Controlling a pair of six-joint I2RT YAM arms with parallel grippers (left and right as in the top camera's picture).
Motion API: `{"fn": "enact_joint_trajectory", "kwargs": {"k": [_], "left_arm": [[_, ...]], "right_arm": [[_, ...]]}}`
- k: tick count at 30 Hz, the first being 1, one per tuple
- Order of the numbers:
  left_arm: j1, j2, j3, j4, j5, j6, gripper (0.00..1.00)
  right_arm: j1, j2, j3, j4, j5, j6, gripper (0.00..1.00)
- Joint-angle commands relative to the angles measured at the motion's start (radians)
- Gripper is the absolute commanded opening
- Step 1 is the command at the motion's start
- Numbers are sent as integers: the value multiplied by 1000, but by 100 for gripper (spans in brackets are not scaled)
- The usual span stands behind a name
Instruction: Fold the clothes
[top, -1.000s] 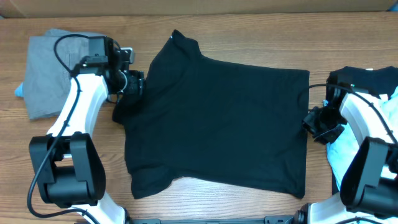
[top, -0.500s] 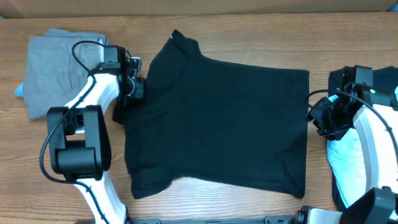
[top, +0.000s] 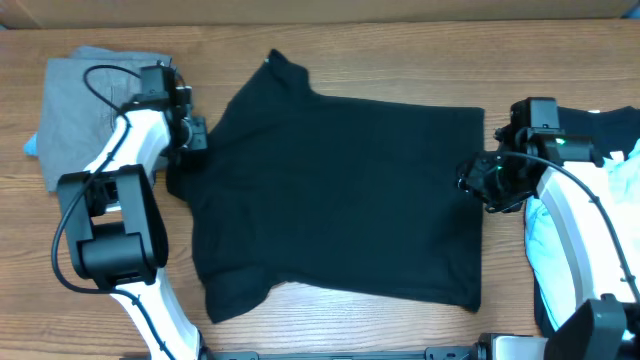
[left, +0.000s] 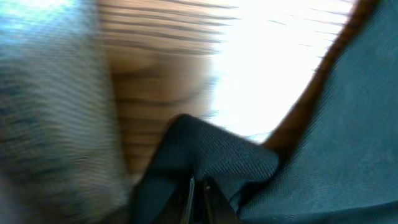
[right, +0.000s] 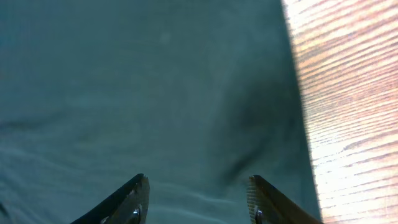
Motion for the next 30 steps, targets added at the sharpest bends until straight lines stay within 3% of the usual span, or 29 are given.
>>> {"fn": "enact_joint_trajectory", "kwargs": {"k": [1, 2, 4, 8, 10, 13, 19, 20, 25, 26, 30], "left_arm": [[24, 13, 52, -27, -35, -17, 9], [25, 13, 59, -37, -28, -17, 15], [25, 13, 77, -64, 18, 0, 41], [25, 13, 117, -114, 85, 9, 53], [25, 13, 132, -134, 110, 10, 54], [25, 13, 154, -159, 181, 45, 55], [20, 13, 200, -226, 268, 51, 55], [20, 13, 208, -241, 276, 55, 55], [20, 13, 244, -308, 282, 80, 53], [20, 13, 249, -322, 282, 86, 51], [20, 13, 253, -357, 282, 97, 49]], "right_arm": [[0, 31, 14, 3, 59, 54, 53], [0, 42, 6, 4, 66, 70, 54], [0, 56, -14, 4, 67, 86, 53], [0, 65, -102, 0, 69, 122, 53], [0, 65, -162, 9, 71, 145, 52], [0, 65, -246, 58, 70, 179, 42], [0, 65, -392, 192, 29, 231, 33], [0, 65, -404, 196, 35, 237, 28], [-13, 65, -409, 185, 221, 319, 13], [-31, 65, -403, 183, 253, 319, 4], [-91, 64, -355, 150, 256, 297, 4]]}}
